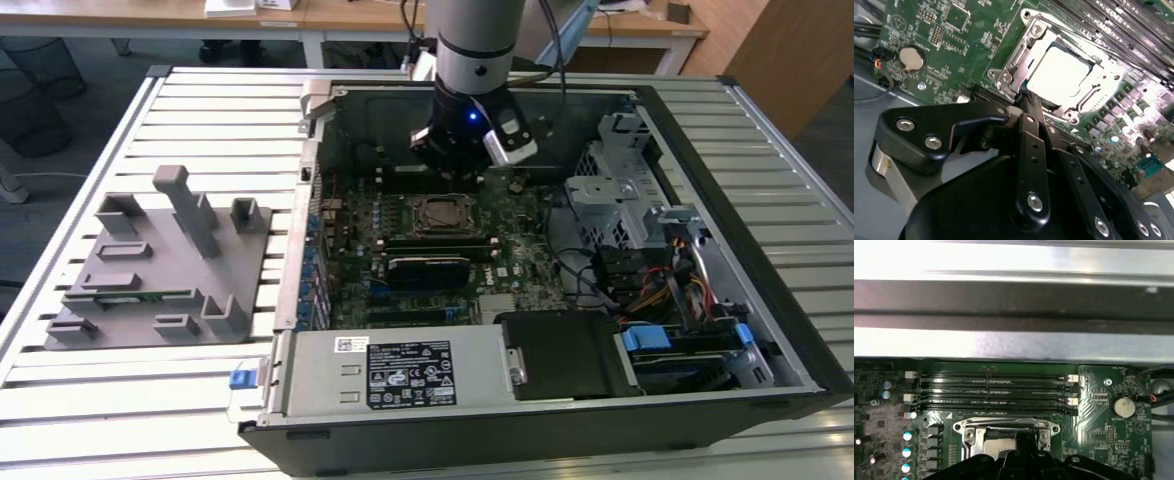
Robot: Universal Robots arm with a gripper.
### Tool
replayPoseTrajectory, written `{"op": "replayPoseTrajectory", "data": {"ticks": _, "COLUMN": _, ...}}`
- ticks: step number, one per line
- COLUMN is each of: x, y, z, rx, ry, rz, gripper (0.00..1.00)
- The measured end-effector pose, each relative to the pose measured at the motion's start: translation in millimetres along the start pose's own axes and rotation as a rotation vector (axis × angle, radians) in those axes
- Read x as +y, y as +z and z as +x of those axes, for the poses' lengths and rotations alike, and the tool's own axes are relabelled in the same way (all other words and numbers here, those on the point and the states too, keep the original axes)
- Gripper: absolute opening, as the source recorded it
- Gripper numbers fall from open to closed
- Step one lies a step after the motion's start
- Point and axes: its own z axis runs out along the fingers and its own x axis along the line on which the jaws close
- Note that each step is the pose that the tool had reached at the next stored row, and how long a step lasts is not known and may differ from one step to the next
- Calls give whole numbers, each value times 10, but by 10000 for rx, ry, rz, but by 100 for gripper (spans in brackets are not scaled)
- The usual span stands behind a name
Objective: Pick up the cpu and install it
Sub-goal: 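Install the second cpu locking lever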
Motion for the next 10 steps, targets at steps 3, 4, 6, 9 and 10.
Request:
{"op": "replayPoseTrajectory", "data": {"ticks": 3, "x": 1, "y": -4, "z": -1, "rx": 11, "ry": 0, "rz": 101, "gripper": 11}}
{"op": "replayPoseTrajectory", "data": {"ticks": 4, "x": 0, "y": -5, "z": 0, "rx": 19, "ry": -1, "rz": 167, "gripper": 11}}
{"op": "replayPoseTrajectory", "data": {"ticks": 6, "x": -3, "y": -4, "z": 0, "rx": 33, "ry": -1, "rz": 331, "gripper": 11}}
{"op": "replayPoseTrajectory", "data": {"ticks": 9, "x": -53, "y": -8, "z": 0, "rx": 36, "ry": -1, "rz": 363, "gripper": 11}}
{"op": "replayPoseTrajectory", "data": {"ticks": 10, "x": -71, "y": -10, "z": 0, "rx": 36, "ry": -1, "rz": 366, "gripper": 11}}
